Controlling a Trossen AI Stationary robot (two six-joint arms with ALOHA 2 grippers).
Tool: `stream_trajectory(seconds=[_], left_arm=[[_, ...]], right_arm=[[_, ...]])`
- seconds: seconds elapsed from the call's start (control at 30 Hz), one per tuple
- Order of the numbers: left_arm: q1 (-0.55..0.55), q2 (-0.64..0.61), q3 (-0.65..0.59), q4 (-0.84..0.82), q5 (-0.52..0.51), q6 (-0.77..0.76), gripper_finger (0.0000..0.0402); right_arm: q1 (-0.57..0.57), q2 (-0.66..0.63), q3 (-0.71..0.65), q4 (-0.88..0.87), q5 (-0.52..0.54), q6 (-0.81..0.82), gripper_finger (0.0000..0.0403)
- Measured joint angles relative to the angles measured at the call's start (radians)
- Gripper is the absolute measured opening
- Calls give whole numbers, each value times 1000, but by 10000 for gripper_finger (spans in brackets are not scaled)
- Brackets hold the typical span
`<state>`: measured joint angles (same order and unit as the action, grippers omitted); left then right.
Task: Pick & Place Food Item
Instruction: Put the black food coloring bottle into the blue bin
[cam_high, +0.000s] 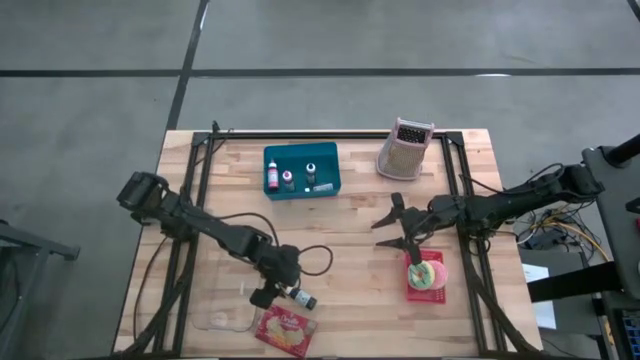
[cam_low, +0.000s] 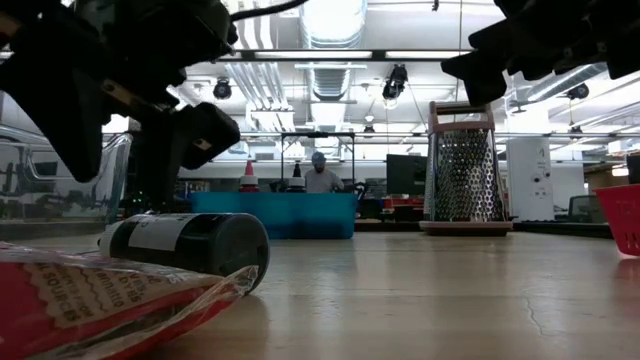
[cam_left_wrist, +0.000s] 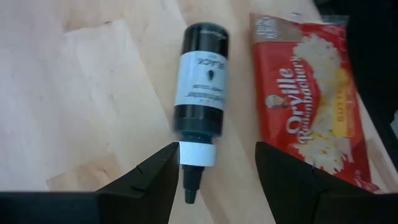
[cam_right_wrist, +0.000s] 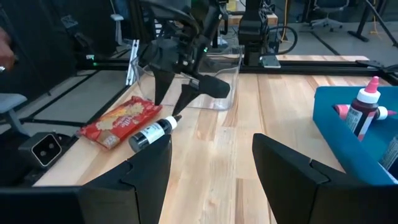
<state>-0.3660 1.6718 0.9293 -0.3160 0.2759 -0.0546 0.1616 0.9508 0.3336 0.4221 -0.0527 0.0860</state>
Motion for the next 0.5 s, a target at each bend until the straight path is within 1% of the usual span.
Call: stream_trajectory(seconds=[0.2,0.33,0.5], left_arm=[[0,32,3,0,-2,-10,216],[0,46,3,0,18,-13,216],[0,47,3,1,2,-21,216]], right_arm=[[0,0,0,0,2,0,219],[0,0,0,0,3,0,219],[0,0,0,0,3,0,219]])
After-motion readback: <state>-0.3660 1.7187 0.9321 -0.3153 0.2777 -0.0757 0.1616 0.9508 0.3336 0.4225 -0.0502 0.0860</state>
